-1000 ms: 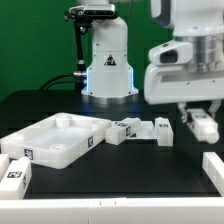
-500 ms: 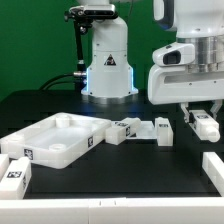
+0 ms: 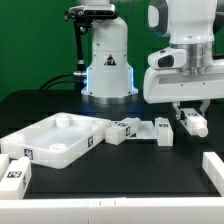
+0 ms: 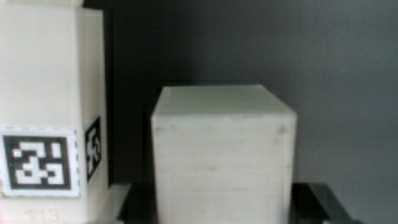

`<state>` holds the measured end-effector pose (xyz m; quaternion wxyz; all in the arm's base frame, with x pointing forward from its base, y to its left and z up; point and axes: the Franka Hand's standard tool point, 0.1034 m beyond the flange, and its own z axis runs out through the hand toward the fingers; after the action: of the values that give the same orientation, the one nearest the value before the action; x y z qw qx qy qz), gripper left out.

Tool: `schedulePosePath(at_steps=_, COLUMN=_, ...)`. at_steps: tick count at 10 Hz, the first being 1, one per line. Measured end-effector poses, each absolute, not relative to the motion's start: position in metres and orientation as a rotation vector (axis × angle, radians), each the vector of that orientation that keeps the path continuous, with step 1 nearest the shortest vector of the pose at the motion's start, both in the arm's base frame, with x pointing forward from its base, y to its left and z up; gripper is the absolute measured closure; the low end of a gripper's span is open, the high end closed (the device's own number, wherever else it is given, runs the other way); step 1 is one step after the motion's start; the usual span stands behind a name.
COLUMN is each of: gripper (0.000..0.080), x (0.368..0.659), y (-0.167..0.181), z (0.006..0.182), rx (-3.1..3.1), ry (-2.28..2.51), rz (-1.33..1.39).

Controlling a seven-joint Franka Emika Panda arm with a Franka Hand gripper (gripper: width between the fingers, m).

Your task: Assemble desk

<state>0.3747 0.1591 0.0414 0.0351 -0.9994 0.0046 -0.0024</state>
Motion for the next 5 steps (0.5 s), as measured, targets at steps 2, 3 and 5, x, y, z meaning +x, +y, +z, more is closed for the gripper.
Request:
schedulePosePath(at_steps=2, gripper=0.0515, x=0.373, y=0.161, z=0.038, rx=-3.071, ry=0.032, rz=-0.01)
schedulePosePath(at_steps=3, gripper=0.0515, x=0.367, y=0.166, z=0.028, rx=-3.074, ry=0.051, rz=0.002)
schedulePosePath(at_steps=5, gripper=0.0515, x=0.359, y=0.167, z=0.01, rx=-3.077, ry=0.121, rz=0.046)
